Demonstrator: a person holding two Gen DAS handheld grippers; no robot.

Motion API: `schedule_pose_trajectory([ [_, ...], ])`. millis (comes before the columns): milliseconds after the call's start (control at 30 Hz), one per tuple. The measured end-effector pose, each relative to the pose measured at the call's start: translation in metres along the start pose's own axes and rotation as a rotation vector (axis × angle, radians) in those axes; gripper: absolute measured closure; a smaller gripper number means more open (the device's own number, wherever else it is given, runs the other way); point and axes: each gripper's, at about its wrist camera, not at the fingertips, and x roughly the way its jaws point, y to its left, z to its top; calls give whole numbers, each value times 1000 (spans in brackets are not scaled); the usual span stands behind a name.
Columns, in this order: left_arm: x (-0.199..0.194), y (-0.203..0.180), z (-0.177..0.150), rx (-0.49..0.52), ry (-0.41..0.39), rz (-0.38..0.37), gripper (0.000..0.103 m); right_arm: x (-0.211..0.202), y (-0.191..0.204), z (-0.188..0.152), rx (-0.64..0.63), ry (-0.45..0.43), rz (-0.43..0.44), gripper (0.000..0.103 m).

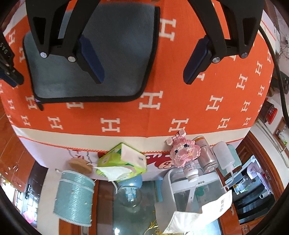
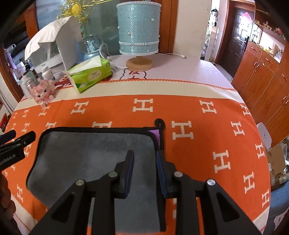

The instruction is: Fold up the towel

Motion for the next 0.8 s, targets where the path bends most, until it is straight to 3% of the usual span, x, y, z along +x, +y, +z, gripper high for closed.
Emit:
schedule_pose_trajectory([
  [333,-52,-5,-28,-1,-14,-61,13,-44,9,-22,3,-27,55,77],
  [433,-64,-5,-36,8,-18,-67,1,-52,11,-29,3,-31,51,77],
  [733,-97,-6,-63,31,-29,-103,0,-74,15,-53,16,-32,70,73],
  [800,-104,-6,-70,30,-35,-101,0,-79,17,-58,17,-35,73,67],
])
